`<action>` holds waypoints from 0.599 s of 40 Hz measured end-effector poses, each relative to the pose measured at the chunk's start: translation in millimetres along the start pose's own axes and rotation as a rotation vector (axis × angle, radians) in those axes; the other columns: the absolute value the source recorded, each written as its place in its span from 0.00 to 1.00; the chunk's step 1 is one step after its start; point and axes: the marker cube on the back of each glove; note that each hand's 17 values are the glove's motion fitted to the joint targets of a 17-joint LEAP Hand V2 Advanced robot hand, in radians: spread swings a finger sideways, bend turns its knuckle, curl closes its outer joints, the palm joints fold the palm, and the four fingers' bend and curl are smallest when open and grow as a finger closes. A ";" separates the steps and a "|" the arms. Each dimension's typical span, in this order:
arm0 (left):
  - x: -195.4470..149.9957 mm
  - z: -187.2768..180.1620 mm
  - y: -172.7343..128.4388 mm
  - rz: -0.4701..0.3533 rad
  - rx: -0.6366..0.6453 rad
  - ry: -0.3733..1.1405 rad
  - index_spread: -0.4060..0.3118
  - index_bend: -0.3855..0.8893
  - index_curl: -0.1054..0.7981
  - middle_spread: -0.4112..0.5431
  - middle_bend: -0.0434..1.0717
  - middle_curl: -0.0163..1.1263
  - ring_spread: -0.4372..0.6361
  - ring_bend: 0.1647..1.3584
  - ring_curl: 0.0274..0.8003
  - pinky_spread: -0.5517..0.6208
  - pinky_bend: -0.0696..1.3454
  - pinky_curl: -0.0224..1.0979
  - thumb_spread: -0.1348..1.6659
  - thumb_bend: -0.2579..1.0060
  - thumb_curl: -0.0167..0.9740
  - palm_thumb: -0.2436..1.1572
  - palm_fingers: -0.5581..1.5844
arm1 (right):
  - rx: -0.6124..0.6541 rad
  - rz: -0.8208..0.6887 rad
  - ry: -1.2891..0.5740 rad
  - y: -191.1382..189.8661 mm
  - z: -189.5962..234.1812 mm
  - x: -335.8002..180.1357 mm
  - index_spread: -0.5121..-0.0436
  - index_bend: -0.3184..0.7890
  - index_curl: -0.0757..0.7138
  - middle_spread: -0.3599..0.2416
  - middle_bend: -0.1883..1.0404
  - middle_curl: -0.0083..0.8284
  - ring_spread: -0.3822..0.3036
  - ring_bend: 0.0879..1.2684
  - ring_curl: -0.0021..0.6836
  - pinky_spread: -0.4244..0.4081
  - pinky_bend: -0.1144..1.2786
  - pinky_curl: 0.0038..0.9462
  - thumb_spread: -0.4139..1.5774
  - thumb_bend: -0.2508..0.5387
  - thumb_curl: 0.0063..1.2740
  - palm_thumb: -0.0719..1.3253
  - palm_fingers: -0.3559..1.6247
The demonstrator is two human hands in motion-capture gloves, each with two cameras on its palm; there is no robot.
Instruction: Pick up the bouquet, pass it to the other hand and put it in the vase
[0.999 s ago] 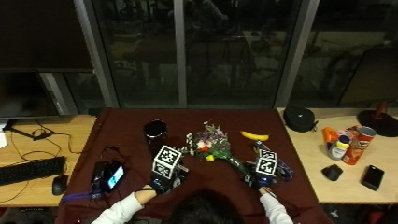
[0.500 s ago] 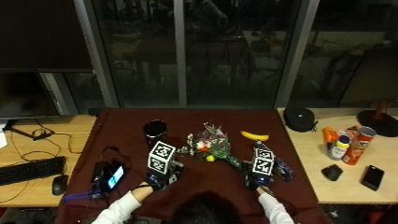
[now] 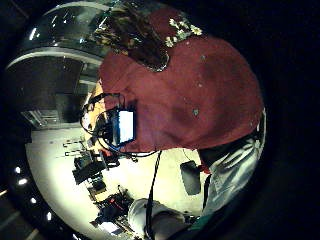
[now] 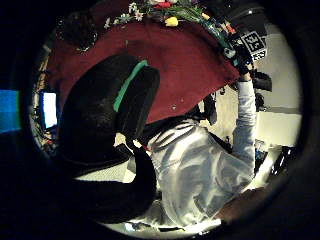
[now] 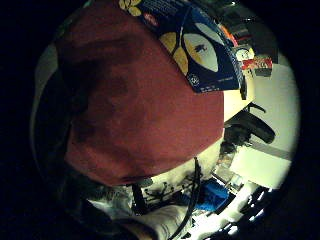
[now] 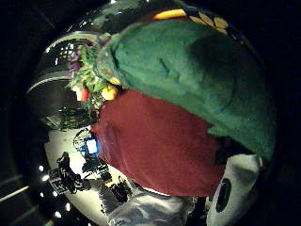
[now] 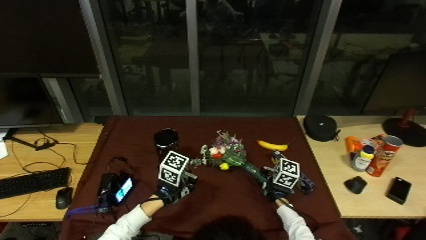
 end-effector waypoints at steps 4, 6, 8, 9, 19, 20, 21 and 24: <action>1.6 -9.7 1.1 0.007 0.012 0.004 0.48 0.43 0.50 0.54 0.20 0.33 0.63 0.25 0.32 0.77 0.18 0.30 0.75 0.19 0.27 0.27 0.44 | 0.118 0.019 -0.099 -2.6 -10.3 -0.2 0.59 0.50 0.58 0.27 0.68 0.69 0.24 0.61 0.76 0.19 0.54 0.47 0.80 0.35 0.28 0.73 0.93; 2.9 -16.6 1.7 0.014 0.030 0.015 0.47 0.44 0.50 0.54 0.20 0.33 0.63 0.24 0.32 0.77 0.19 0.30 0.75 0.19 0.27 0.27 0.44 | 0.155 0.013 -0.184 -1.2 -18.8 -4.1 0.60 0.59 0.63 0.28 0.72 0.71 0.25 0.62 0.77 0.20 0.52 0.47 0.78 0.28 0.27 0.68 0.95; 3.8 -23.7 1.7 0.018 0.045 0.028 0.47 0.43 0.50 0.54 0.20 0.33 0.63 0.24 0.32 0.77 0.19 0.30 0.75 0.19 0.27 0.28 0.44 | 0.187 0.002 -0.268 -0.5 -27.1 -8.0 0.60 0.62 0.64 0.28 0.73 0.72 0.25 0.64 0.78 0.20 0.53 0.48 0.77 0.28 0.27 0.67 0.94; 3.8 -27.1 0.8 0.020 0.051 0.037 0.47 0.43 0.50 0.54 0.20 0.33 0.63 0.24 0.32 0.77 0.18 0.30 0.75 0.19 0.27 0.28 0.44 | 0.206 -0.005 -0.311 -0.9 -31.6 -10.0 0.60 0.65 0.66 0.29 0.74 0.73 0.26 0.64 0.79 0.20 0.53 0.48 0.76 0.27 0.27 0.67 0.95; 3.2 -72.0 -48.2 0.057 0.055 0.385 0.46 0.44 0.51 0.53 0.20 0.33 0.62 0.23 0.32 0.75 0.18 0.30 0.75 0.20 0.27 0.29 0.45 | 0.307 -0.124 -0.834 -14.0 -83.9 -47.5 0.63 0.74 0.75 0.32 0.81 0.77 0.28 0.71 0.82 0.21 0.56 0.51 0.70 0.32 0.31 0.71 0.92; 4.3 -77.2 -54.7 0.059 0.062 0.432 0.46 0.44 0.51 0.52 0.20 0.33 0.62 0.23 0.32 0.75 0.18 0.30 0.75 0.20 0.28 0.30 0.45 | 0.305 -0.136 -0.879 -14.4 -89.2 -53.0 0.64 0.74 0.76 0.32 0.81 0.77 0.28 0.71 0.82 0.21 0.56 0.51 0.70 0.32 0.32 0.73 0.91; 6.3 -82.4 -61.1 0.064 0.069 0.483 0.46 0.44 0.51 0.52 0.20 0.33 0.62 0.23 0.32 0.75 0.18 0.30 0.76 0.20 0.28 0.30 0.45 | 0.306 -0.149 -0.920 -14.4 -94.3 -58.6 0.64 0.74 0.76 0.32 0.82 0.77 0.28 0.72 0.82 0.21 0.57 0.51 0.69 0.31 0.33 0.73 0.91; 18.8 -101.2 -80.8 0.101 0.102 0.704 0.51 0.40 0.50 0.55 0.18 0.32 0.64 0.24 0.33 0.76 0.20 0.31 0.75 0.20 0.28 0.31 0.42 | 0.334 -0.222 -1.044 -15.3 -107.6 -78.0 0.65 0.72 0.77 0.33 0.83 0.77 0.28 0.74 0.83 0.22 0.58 0.52 0.65 0.30 0.36 0.74 0.90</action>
